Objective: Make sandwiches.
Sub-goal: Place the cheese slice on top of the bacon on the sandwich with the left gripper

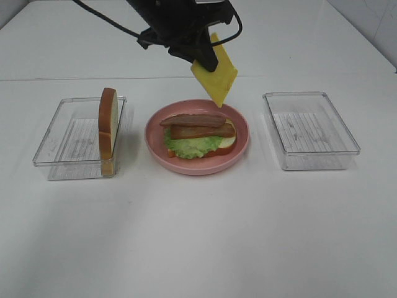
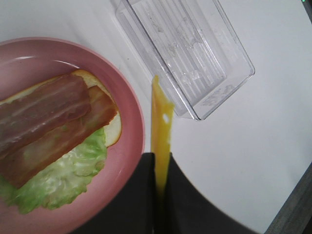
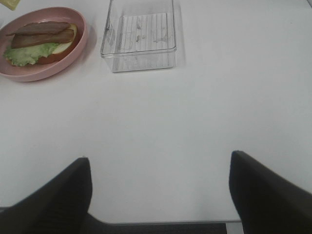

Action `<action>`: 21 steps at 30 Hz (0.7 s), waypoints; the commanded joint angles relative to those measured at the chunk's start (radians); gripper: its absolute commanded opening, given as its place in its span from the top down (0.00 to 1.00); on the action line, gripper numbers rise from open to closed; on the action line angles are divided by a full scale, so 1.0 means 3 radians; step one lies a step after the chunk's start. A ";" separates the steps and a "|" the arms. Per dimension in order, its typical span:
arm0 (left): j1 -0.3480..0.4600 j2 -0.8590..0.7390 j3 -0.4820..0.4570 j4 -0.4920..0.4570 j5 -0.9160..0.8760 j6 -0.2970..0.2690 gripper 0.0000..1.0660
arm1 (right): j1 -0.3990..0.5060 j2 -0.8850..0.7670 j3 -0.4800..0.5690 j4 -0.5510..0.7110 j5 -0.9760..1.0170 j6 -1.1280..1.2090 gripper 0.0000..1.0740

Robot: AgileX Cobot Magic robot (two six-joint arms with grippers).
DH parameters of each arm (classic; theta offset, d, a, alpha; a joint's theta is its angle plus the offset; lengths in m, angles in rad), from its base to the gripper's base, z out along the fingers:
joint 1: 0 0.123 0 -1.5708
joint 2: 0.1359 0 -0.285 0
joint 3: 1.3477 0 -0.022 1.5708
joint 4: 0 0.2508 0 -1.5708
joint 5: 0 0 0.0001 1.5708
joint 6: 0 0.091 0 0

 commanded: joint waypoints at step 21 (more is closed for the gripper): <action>-0.0023 0.0780 -0.0437 -0.0023 0.0040 -0.0023 1.00 | 0.0000 -0.0107 0.0017 0.0000 -0.0027 -0.0057 0.30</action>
